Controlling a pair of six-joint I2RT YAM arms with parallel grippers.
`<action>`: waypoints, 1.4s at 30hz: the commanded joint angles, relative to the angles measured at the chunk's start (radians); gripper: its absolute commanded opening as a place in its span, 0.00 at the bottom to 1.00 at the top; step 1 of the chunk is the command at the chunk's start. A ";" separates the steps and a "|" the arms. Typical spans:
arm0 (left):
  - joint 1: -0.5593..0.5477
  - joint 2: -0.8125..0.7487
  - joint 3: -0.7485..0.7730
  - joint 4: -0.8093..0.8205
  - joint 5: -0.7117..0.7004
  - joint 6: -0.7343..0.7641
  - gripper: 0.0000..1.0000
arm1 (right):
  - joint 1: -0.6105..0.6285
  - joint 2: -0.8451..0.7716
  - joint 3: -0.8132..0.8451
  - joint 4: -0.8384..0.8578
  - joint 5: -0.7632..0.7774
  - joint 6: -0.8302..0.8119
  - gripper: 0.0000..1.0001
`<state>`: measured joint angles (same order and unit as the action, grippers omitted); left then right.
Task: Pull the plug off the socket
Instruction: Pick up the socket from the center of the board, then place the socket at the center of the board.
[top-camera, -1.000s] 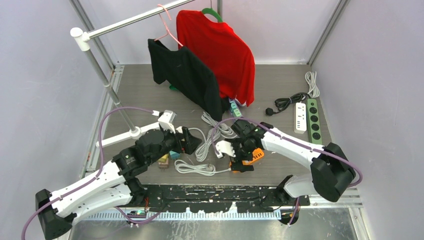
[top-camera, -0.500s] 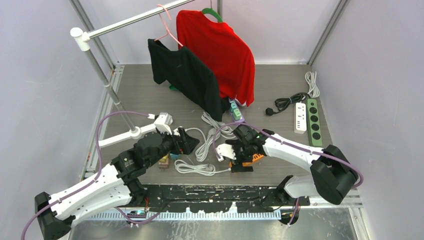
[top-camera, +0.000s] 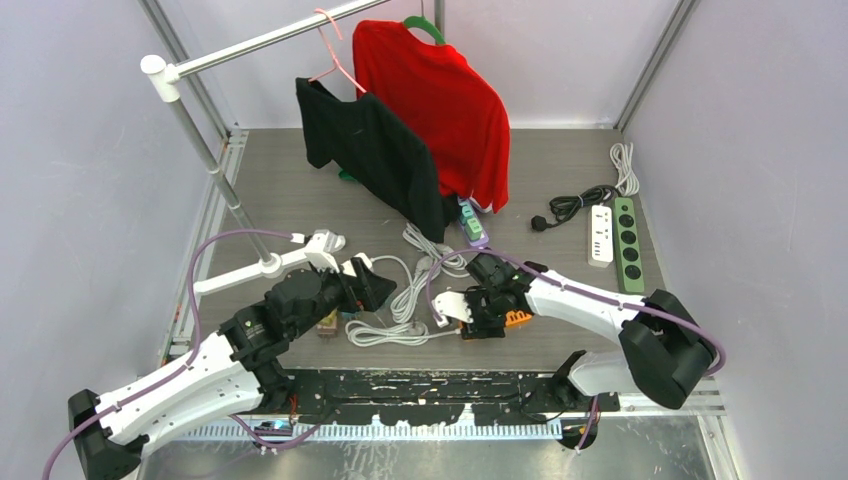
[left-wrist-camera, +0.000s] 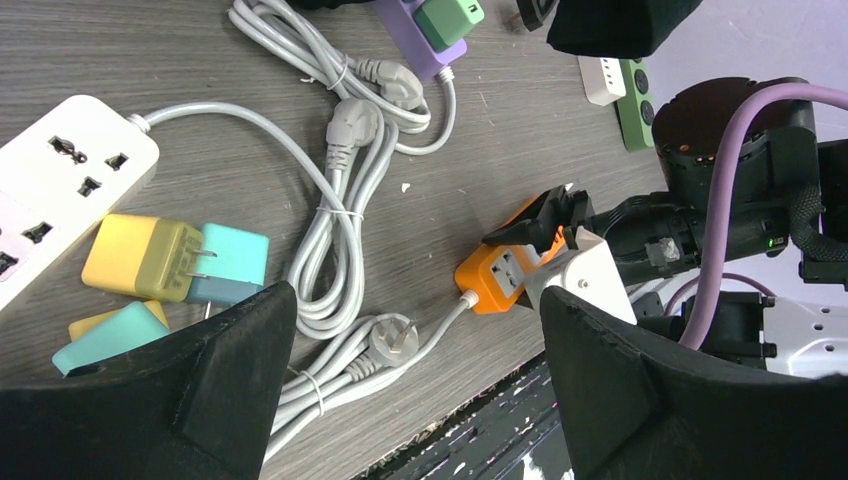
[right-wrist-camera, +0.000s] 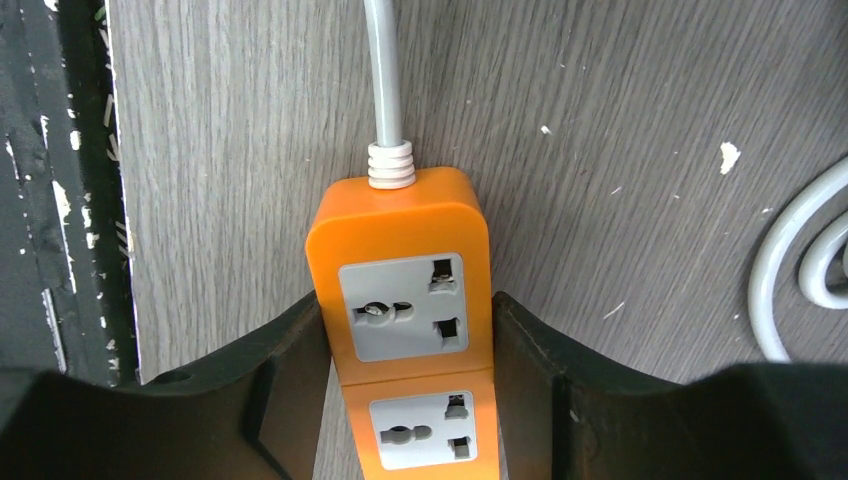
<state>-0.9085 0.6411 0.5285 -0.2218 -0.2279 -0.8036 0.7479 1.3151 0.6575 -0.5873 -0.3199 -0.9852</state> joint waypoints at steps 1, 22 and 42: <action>0.005 -0.019 0.006 0.028 -0.010 0.000 0.90 | -0.032 -0.057 0.015 -0.048 -0.006 0.039 0.18; 0.004 -0.023 -0.042 0.115 0.007 0.040 0.90 | -1.143 0.068 0.495 -0.480 -0.248 0.090 0.01; 0.005 0.051 -0.008 0.144 0.022 0.076 0.91 | -1.086 0.324 0.697 0.240 0.149 0.966 0.01</action>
<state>-0.9085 0.6945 0.4808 -0.1448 -0.2089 -0.7429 -0.3531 1.6226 1.2686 -0.5465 -0.2687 -0.2634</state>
